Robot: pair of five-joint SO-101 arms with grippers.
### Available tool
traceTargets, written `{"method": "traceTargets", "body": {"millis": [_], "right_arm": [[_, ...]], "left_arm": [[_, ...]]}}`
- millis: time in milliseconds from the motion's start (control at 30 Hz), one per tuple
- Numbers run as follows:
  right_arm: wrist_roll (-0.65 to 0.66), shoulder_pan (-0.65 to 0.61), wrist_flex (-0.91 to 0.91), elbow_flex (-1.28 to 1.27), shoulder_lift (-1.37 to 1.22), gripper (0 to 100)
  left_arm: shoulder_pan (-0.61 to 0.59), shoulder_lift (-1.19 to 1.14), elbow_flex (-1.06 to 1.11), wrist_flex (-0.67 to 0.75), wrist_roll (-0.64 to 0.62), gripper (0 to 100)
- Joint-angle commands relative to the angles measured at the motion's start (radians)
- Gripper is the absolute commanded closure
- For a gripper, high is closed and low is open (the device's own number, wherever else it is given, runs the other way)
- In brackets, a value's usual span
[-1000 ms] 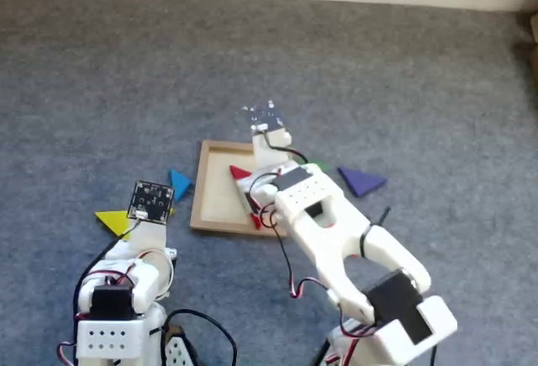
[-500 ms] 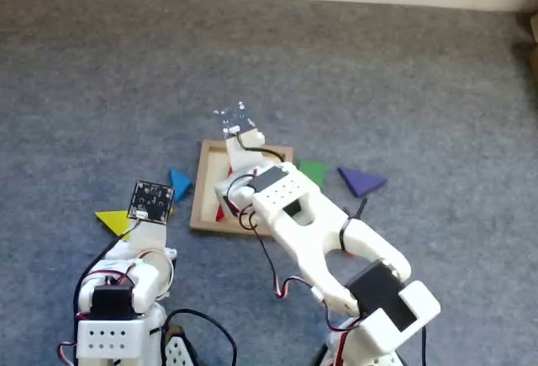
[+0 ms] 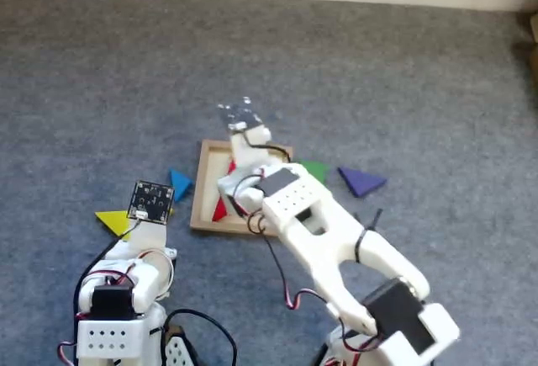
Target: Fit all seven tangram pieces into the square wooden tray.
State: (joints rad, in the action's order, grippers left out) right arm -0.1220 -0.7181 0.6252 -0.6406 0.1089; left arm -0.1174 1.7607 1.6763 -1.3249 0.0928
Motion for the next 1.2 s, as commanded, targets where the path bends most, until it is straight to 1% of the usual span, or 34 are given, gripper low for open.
{"method": "traceTargets", "body": {"millis": [0,200,367,600,733,833,933,1067,1167], "right_arm": [[0.011,0.045,-0.013,-0.035,0.071,92.0],[0.011,0.041,-0.041,-0.028,-0.088,92.0],[0.011,-0.027,-0.113,-0.028,-0.209,92.0],[0.011,-0.077,-0.197,-0.027,-0.22,92.1],[0.011,-0.102,-0.203,-0.027,-0.214,92.1],[0.011,-0.087,-0.202,-0.033,-0.168,92.1],[0.011,-0.044,-0.197,-0.045,-0.053,92.1],[0.011,0.035,-0.171,-0.159,0.104,92.1],[0.011,0.079,-0.171,-0.237,0.153,92.1]], "left_arm": [[-0.013,0.035,0.022,-0.011,0.011,99],[-0.013,0.035,0.022,-0.011,0.011,99],[-0.013,0.035,0.022,-0.011,0.011,99],[-0.013,0.035,0.022,-0.011,0.011,99],[-0.013,0.035,0.022,-0.011,0.011,99],[-0.013,0.035,0.022,-0.011,0.011,99],[-0.013,0.035,0.022,-0.011,0.011,99],[-0.013,0.035,0.022,-0.011,0.011,99],[-0.013,0.035,0.022,-0.011,0.011,99]]}}
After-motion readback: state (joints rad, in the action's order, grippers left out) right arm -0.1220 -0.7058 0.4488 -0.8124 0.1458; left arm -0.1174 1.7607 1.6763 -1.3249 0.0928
